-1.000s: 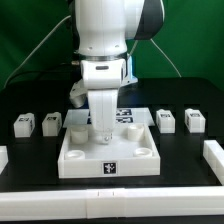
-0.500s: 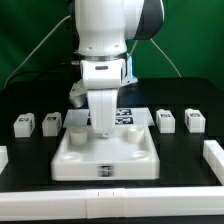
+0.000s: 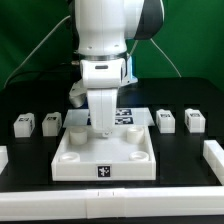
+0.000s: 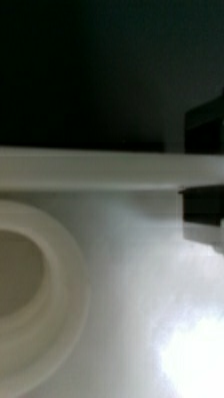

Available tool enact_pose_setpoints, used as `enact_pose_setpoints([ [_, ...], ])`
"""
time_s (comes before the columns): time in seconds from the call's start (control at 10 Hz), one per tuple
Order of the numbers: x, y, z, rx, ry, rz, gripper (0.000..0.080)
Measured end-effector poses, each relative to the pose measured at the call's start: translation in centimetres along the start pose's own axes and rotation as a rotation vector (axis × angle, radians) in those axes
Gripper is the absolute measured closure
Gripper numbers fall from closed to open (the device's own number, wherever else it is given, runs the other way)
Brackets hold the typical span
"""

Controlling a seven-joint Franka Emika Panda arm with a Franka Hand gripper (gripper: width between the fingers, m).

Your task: Assemble one leg

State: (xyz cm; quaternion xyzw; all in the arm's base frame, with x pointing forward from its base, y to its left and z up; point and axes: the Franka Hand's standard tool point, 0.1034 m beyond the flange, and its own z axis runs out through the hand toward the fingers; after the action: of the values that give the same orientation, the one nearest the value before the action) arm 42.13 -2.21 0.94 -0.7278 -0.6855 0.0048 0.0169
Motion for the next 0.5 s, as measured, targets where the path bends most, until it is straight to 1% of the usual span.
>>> enact_pose_setpoints([
  [0.5, 0.1, 0.17, -0.04, -0.002, 0.001, -0.003, 0.0741],
])
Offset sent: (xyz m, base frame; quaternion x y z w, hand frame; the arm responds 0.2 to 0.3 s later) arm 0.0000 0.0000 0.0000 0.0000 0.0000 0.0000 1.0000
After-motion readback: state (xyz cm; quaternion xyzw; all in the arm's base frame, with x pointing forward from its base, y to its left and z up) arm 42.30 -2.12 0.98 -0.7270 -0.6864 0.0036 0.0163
